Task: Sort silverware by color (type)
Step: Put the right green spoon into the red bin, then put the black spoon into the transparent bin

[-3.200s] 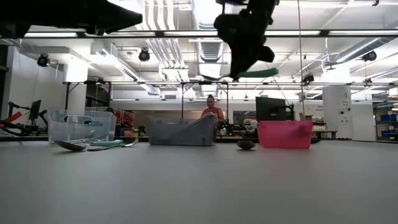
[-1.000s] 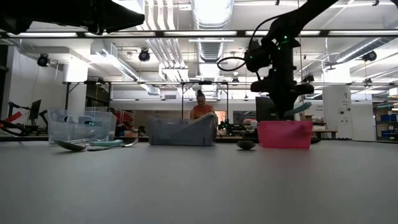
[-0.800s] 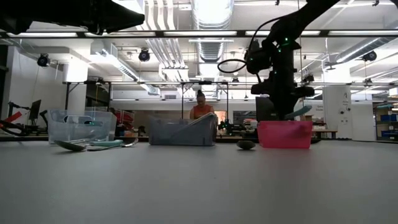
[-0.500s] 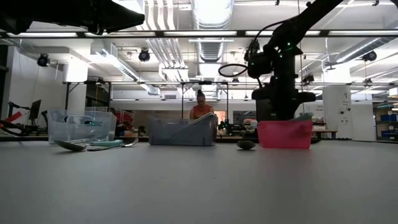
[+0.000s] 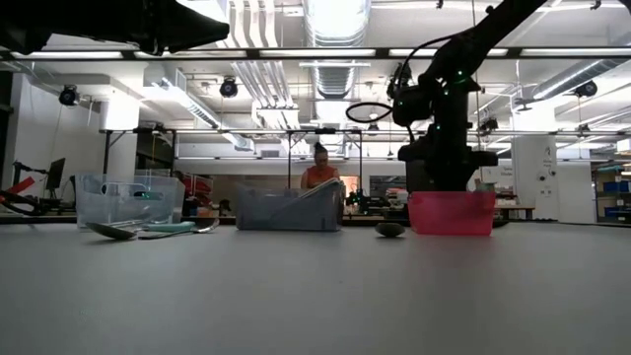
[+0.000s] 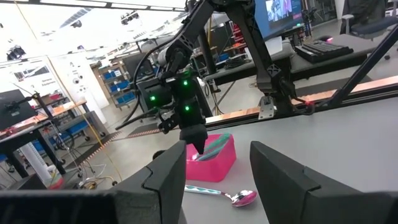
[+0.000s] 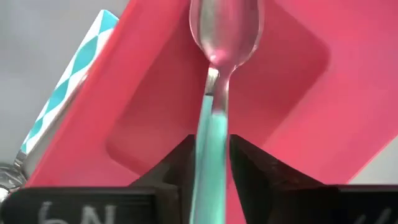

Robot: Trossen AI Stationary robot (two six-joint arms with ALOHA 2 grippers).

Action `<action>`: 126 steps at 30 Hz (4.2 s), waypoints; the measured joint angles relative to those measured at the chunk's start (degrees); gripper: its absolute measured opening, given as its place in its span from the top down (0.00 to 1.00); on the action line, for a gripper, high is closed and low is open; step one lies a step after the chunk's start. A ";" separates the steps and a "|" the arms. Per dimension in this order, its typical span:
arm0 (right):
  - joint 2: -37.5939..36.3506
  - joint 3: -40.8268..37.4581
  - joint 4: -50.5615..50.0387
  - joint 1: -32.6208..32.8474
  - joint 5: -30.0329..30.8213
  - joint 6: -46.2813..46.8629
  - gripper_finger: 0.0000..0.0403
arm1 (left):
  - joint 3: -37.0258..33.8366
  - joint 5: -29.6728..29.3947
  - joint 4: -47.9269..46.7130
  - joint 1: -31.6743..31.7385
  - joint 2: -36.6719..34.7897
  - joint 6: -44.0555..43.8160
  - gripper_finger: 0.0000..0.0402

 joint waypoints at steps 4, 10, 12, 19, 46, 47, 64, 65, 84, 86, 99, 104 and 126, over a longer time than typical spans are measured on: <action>0.00 0.47 0.15 0.00 0.00 -0.35 0.69 | 0.00 0.00 -0.05 0.00 0.01 0.00 0.60; -1.46 2.95 -0.66 0.22 0.05 -2.21 0.64 | 0.00 0.00 -0.28 0.00 0.02 -2.59 0.60; -3.18 3.71 -0.44 0.93 0.65 -3.53 0.64 | -0.02 0.00 -0.91 0.00 0.02 -5.50 0.60; -11.96 1.91 8.25 9.86 7.91 -5.64 0.68 | -0.03 1.38 -10.17 -0.06 0.02 -24.69 0.60; -19.71 -15.72 64.90 36.98 7.98 -39.56 0.69 | 2.71 3.72 -11.57 0.07 15.58 -51.95 0.60; -19.71 -15.76 64.96 36.85 7.96 -39.86 0.69 | 3.47 3.38 -11.58 0.07 16.34 -51.56 0.60; -19.71 -15.76 69.30 36.61 7.97 -44.20 0.69 | 20.43 2.99 -38.32 0.07 27.58 -57.74 0.60; -19.71 -15.76 69.50 36.61 7.97 -44.22 0.69 | 20.75 3.10 -39.16 0.06 27.87 -58.48 0.60; -19.71 -15.76 69.86 36.61 7.96 -44.66 0.69 | 20.28 15.58 -68.50 -0.28 26.27 -80.99 0.60; -19.71 -15.76 69.86 36.61 7.96 -44.74 0.69 | 20.31 15.54 -72.47 -0.28 26.25 -83.34 0.60; -19.71 -15.76 69.90 36.61 7.98 -44.83 0.69 | 20.52 7.85 -75.46 3.20 26.29 -86.70 0.60; -19.71 -15.74 69.90 36.61 8.00 -44.85 0.69 | 20.52 7.50 -74.91 4.80 26.32 -88.48 0.61; -19.71 -15.70 69.88 36.61 8.02 -45.13 0.69 | 20.52 -4.63 -69.86 4.83 34.85 -86.53 0.62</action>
